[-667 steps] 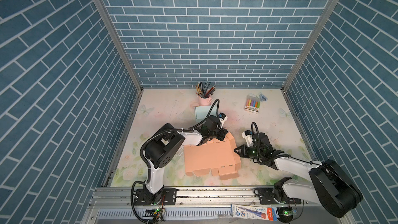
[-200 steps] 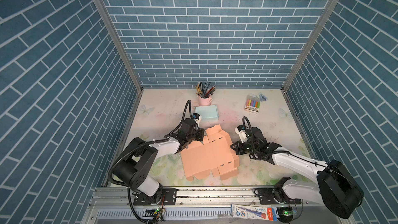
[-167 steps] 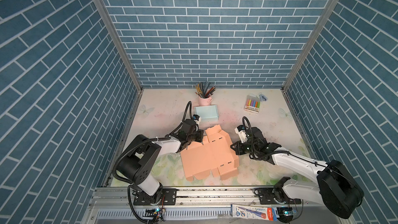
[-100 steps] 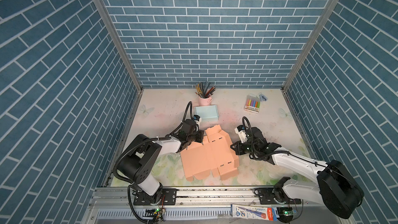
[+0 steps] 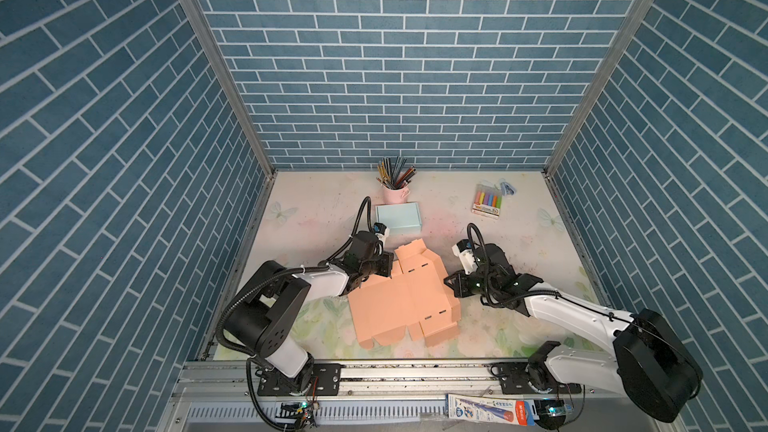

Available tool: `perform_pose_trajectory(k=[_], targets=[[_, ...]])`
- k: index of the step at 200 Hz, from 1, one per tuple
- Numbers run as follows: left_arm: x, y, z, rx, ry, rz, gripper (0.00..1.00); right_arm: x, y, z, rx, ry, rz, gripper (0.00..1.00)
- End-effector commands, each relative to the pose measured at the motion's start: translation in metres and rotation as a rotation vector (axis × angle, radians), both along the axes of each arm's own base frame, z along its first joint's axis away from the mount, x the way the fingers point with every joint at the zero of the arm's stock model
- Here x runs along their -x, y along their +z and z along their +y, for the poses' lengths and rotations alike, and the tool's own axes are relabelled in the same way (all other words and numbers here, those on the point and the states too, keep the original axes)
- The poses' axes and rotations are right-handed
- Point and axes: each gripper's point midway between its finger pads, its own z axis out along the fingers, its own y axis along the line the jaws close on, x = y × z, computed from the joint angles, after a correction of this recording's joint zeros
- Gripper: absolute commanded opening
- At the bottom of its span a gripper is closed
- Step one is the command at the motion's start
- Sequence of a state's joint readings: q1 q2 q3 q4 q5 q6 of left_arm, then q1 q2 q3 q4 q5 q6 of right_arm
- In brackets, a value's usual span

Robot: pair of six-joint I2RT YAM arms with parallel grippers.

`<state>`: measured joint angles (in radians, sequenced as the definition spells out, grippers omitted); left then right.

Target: Fold the paper box

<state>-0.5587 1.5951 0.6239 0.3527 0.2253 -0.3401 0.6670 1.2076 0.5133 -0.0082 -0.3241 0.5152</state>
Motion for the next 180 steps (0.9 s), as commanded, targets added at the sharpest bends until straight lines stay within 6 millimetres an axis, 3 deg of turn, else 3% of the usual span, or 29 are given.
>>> perform_pose_trajectory(k=[1, 44, 125, 180], targets=[[0.002, -0.001, 0.006, -0.026, 0.000, -0.011, 0.00, -0.003, 0.012, 0.002, 0.002, 0.014, -0.045, 0.00], [0.003, -0.006, 0.003, -0.030, -0.025, -0.008, 0.00, -0.003, 0.012, 0.003, -0.002, 0.018, -0.045, 0.00], [0.020, 0.003, -0.009, -0.008, -0.089, -0.020, 0.00, -0.005, 0.013, 0.005, 0.002, 0.020, -0.051, 0.00], [0.009, -0.001, 0.018, -0.036, -0.011, -0.014, 0.00, -0.004, 0.010, 0.006, 0.004, 0.029, -0.045, 0.00]])
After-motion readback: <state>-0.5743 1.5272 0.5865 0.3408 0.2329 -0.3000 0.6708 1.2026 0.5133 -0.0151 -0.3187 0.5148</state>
